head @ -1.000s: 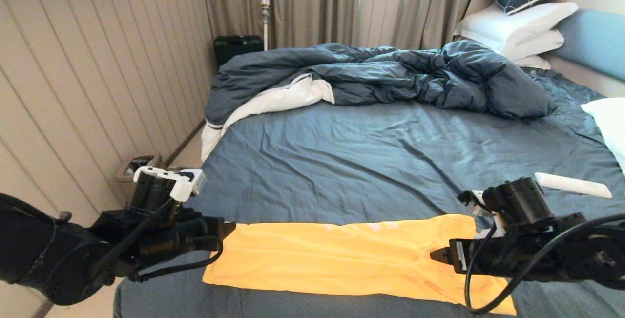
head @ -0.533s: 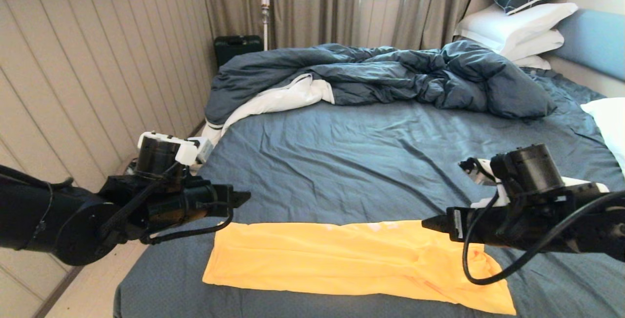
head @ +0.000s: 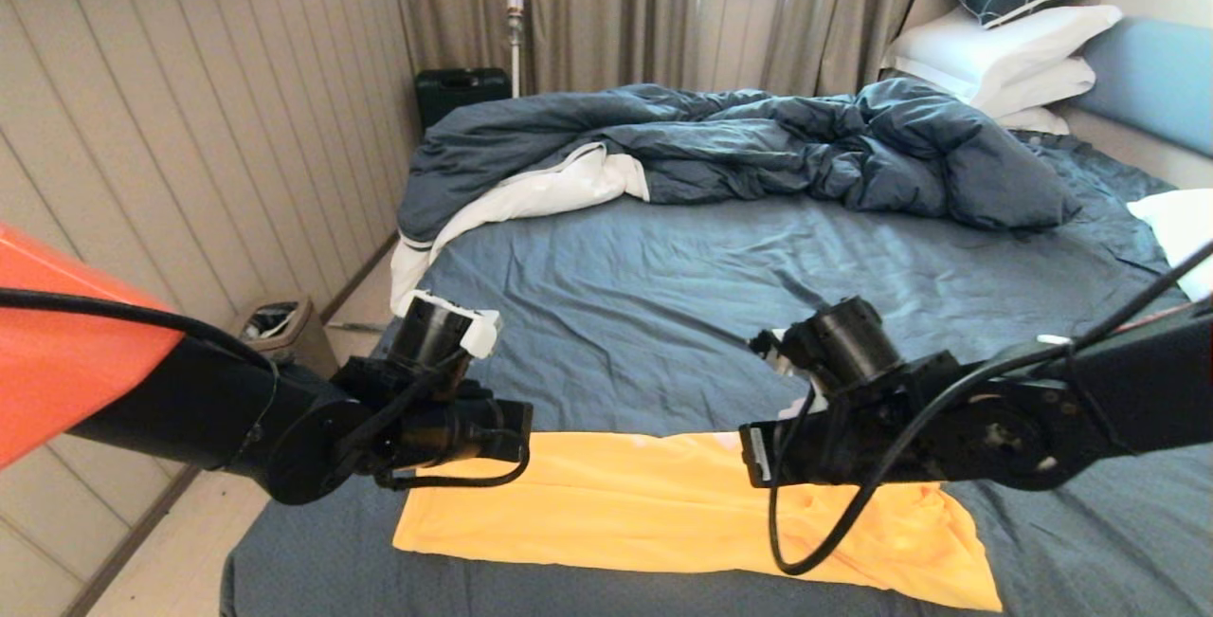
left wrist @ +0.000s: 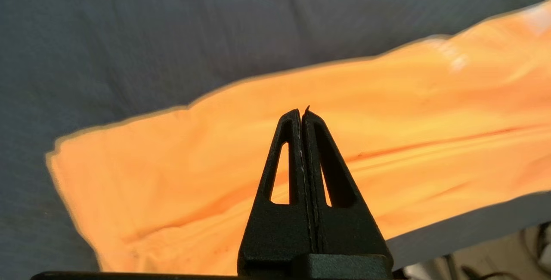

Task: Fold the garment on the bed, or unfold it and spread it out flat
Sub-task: Fold the yellow T-shirt

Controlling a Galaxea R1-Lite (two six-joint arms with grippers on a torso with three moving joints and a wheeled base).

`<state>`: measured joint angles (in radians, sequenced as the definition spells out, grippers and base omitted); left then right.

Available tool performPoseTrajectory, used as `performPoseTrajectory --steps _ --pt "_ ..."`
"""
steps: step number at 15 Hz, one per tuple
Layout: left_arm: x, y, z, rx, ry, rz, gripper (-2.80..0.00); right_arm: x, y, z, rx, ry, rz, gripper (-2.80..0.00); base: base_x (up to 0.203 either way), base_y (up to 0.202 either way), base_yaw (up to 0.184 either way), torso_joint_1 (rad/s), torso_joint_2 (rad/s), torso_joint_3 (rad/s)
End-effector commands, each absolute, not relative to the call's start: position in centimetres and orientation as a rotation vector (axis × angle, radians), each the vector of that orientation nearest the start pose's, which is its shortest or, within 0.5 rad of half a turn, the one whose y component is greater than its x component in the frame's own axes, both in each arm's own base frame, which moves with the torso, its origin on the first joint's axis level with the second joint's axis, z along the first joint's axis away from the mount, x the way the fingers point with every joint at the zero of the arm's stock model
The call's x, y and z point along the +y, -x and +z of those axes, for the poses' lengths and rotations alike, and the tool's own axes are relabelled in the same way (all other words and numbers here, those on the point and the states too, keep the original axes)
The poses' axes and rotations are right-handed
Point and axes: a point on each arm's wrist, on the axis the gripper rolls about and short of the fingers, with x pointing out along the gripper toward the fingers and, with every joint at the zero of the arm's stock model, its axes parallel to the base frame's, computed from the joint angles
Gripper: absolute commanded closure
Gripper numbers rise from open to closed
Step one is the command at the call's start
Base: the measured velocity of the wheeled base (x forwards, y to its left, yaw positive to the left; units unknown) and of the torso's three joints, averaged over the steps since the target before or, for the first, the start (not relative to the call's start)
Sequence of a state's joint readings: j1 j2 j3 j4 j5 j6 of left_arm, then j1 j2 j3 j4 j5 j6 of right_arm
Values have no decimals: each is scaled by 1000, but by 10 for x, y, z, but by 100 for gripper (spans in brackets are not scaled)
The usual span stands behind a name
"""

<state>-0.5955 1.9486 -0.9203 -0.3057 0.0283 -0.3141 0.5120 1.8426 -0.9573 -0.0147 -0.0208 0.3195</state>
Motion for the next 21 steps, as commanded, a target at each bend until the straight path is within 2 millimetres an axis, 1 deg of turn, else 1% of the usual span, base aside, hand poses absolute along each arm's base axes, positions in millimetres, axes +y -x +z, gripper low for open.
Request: performPoseTrajectory --steps 1,4,6,8,10,12,13,16,18,21 --pt "-195 -280 82 829 47 -427 0 172 -282 100 971 -28 336 0 0 0 0 0 0 0" --pt "-197 -277 83 840 67 -452 0 178 -283 97 979 -29 342 0 0 0 0 0 0 0" --pt "-205 -272 82 846 61 -475 0 184 -280 91 1001 -11 349 0 0 0 0 0 0 0" --pt "-219 -266 86 836 60 -513 0 185 -281 86 1015 -6 345 0 0 0 0 0 0 0" --pt "-228 -263 81 848 52 -532 0 184 -280 83 1026 -3 337 0 0 0 0 0 0 0" --pt "-236 -257 72 881 47 -541 0 181 -282 77 1045 0 325 0 0 0 0 0 0 0" --pt "-238 -256 67 896 41 -543 0 181 -283 72 1057 3 320 0 0 0 0 0 0 0" --pt "-240 -254 61 915 36 -544 0 181 -283 70 1064 4 315 0 0 0 0 0 0 0" --pt "-243 -254 51 937 22 -539 0 176 -276 71 1073 8 313 0 0 0 0 0 0 0" --pt "-245 -257 49 924 28 -541 0 164 -256 72 1098 16 307 0 0 0 0 0 0 0"
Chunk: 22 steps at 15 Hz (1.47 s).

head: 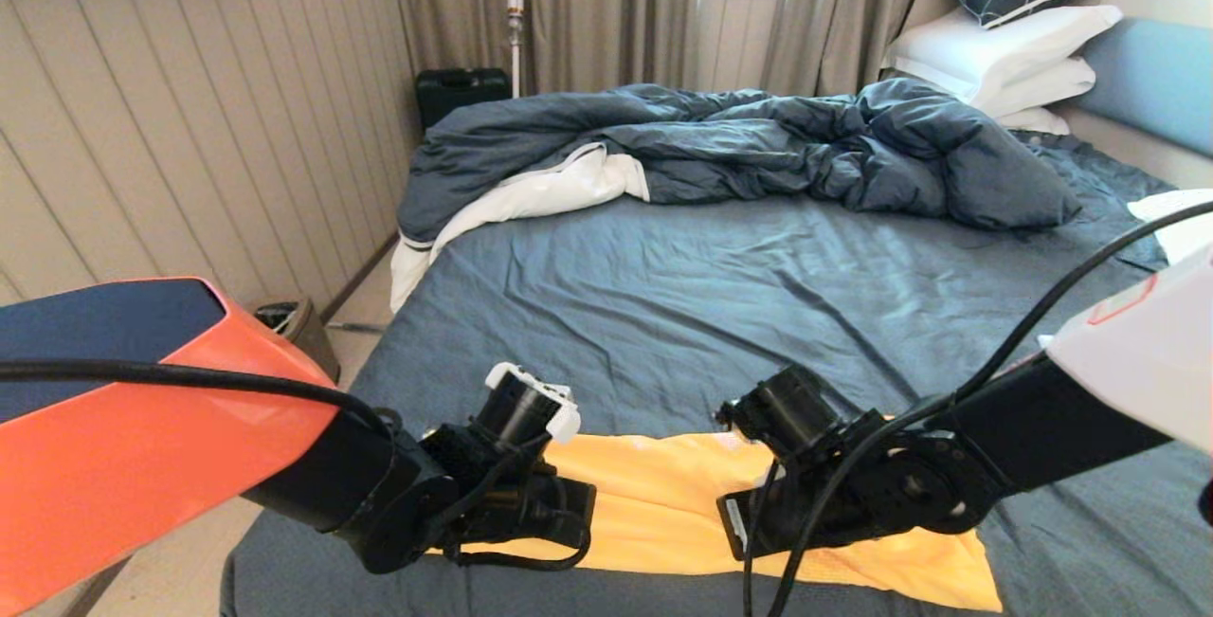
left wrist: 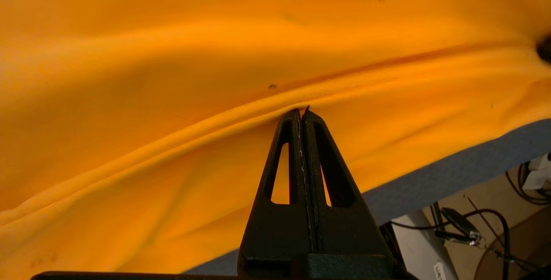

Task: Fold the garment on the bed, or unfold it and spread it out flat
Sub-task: Fold the yellow T-shirt

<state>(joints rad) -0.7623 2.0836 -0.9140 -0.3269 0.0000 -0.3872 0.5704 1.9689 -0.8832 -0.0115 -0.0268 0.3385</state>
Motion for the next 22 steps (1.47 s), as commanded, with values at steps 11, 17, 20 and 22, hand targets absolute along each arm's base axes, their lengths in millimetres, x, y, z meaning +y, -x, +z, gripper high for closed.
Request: performPoseTrajectory --steps 11,17,20,22 --pt "-244 -259 64 880 47 -546 0 138 -250 112 972 -55 283 0 0 0 0 0 0 0" --pt "-241 -260 63 884 49 -537 0 141 -273 74 1080 -33 229 0 0 0 0 0 0 0" --pt "-238 -265 62 884 53 -524 0 113 -279 69 1096 -68 149 0 0 0 0 0 0 0" --pt "-239 -267 59 888 53 -521 0 93 -285 66 1099 -87 97 0 0 0 0 0 0 0"
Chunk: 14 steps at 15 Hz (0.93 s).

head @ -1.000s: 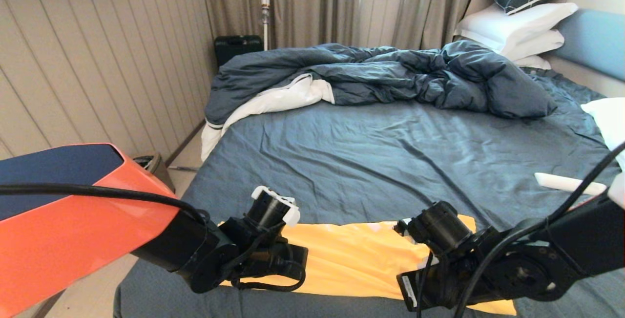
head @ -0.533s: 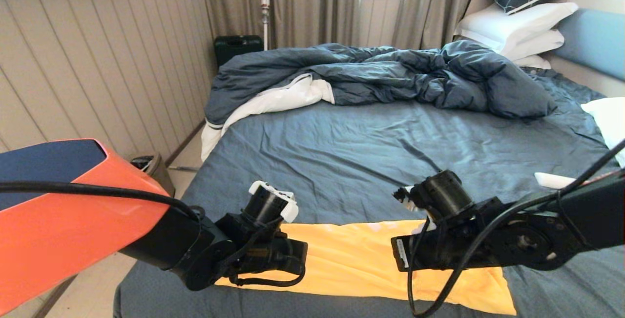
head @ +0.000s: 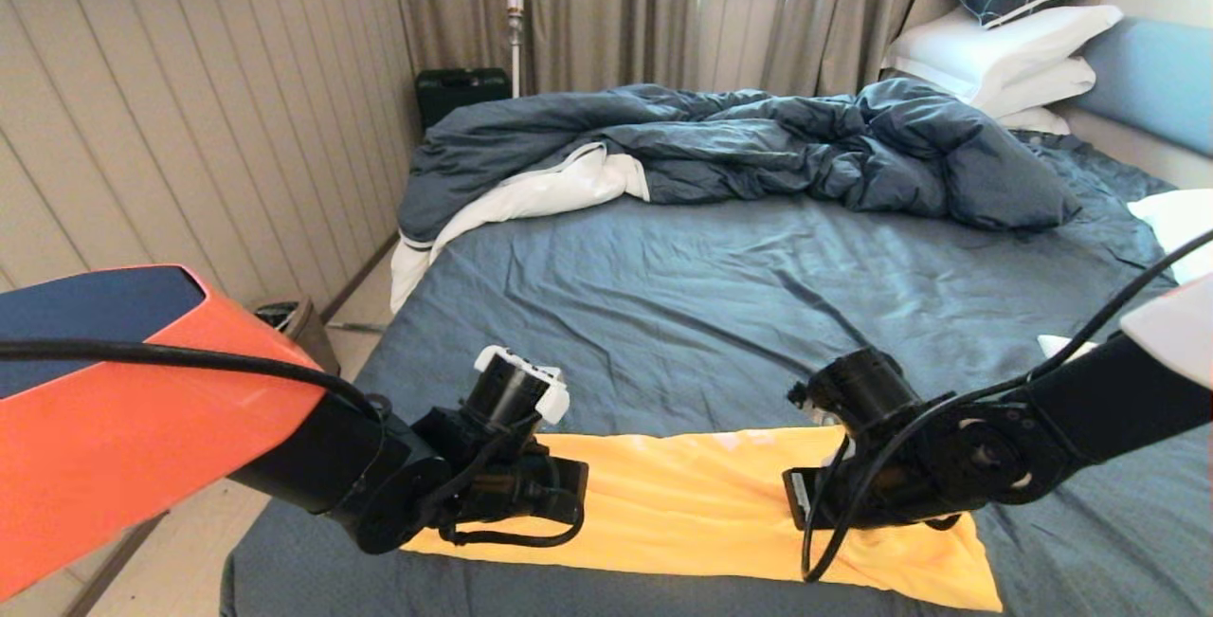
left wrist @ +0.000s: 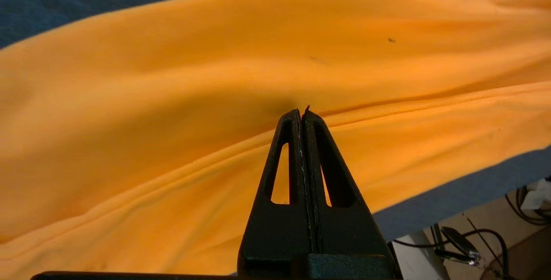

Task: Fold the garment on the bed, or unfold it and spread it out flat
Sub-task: Fold the yellow T-shirt

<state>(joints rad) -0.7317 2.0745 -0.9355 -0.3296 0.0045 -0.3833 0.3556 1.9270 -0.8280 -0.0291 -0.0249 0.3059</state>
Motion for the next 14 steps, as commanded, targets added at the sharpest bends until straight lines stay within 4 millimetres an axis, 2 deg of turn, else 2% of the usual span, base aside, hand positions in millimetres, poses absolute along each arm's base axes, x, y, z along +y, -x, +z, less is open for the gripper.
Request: performPoseTrajectory --steps 1,4,9,14 --pt "-239 -268 59 888 54 -520 0 85 -287 66 1094 -93 79 0 0 0 0 0 0 0" --pt "-237 -268 57 897 54 -512 0 58 -285 68 1088 -103 26 0 0 0 0 0 0 0" --pt "-233 -269 56 901 55 -501 0 46 -270 74 1078 -108 10 0 0 0 0 0 0 0" --pt "-229 -267 58 901 57 -497 0 12 -271 82 1046 -130 -52 0 0 0 0 0 0 0"
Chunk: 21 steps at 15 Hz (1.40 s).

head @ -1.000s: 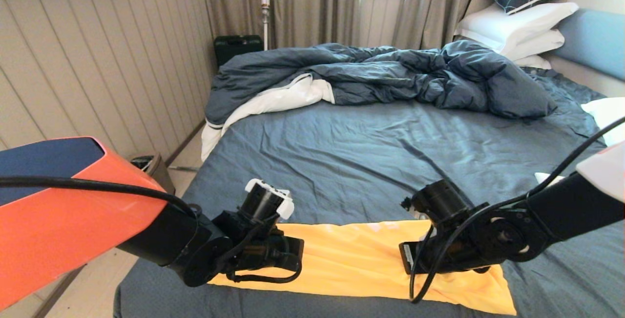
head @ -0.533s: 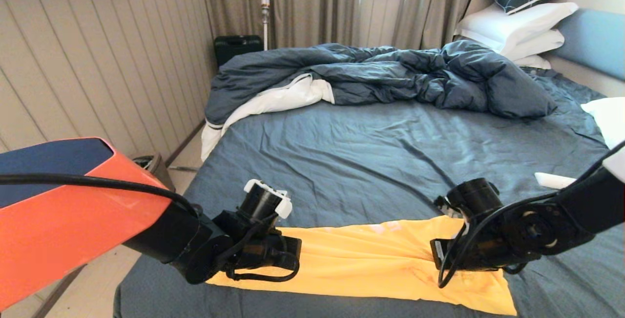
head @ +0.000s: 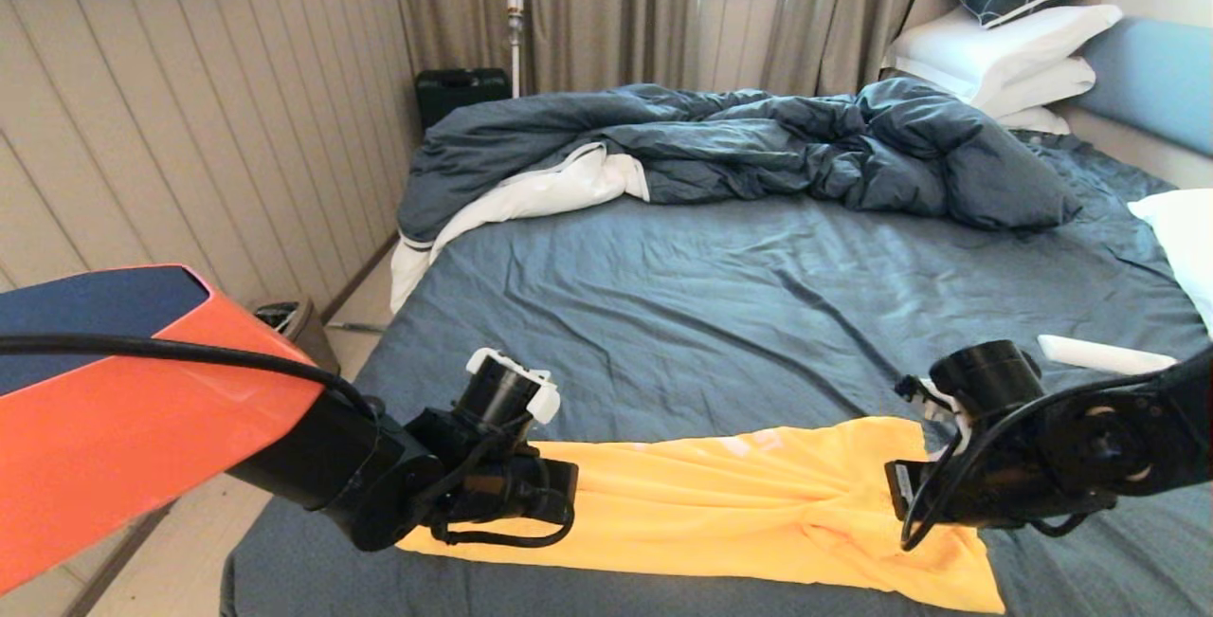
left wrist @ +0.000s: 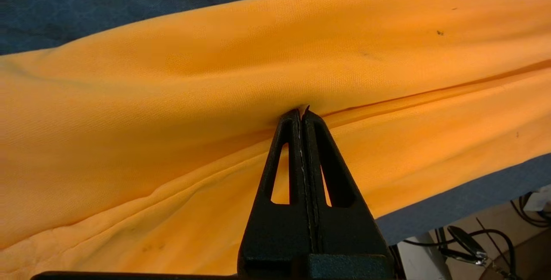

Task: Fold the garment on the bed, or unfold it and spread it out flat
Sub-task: Fold the yellow T-shirt

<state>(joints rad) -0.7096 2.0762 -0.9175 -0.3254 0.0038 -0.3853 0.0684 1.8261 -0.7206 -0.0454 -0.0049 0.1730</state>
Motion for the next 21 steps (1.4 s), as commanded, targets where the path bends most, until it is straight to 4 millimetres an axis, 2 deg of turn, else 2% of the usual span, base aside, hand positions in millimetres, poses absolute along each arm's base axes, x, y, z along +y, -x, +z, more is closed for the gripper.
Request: performPoseTrajectory --steps 1,5,10,13,16,21 --pt "-228 -266 61 896 61 -497 0 9 -270 86 1031 -135 -52 0 0 0 0 0 0 0" --pt "-216 -267 87 833 100 -489 0 8 -263 107 957 -152 -26 0 0 0 0 0 0 0" --pt "-183 -264 129 742 181 -437 0 2 -249 135 856 -183 1 0 0 0 0 0 0 0" --pt "-151 -255 144 716 213 -369 0 -18 -247 131 868 -209 -38 0 0 0 0 0 0 0" --pt "-119 -237 153 698 242 -308 0 -35 -240 123 891 -257 -5 0 0 0 0 0 0 0" --pt "-75 -210 157 701 275 -190 0 -42 -238 105 956 -260 17 0 0 0 0 0 0 0"
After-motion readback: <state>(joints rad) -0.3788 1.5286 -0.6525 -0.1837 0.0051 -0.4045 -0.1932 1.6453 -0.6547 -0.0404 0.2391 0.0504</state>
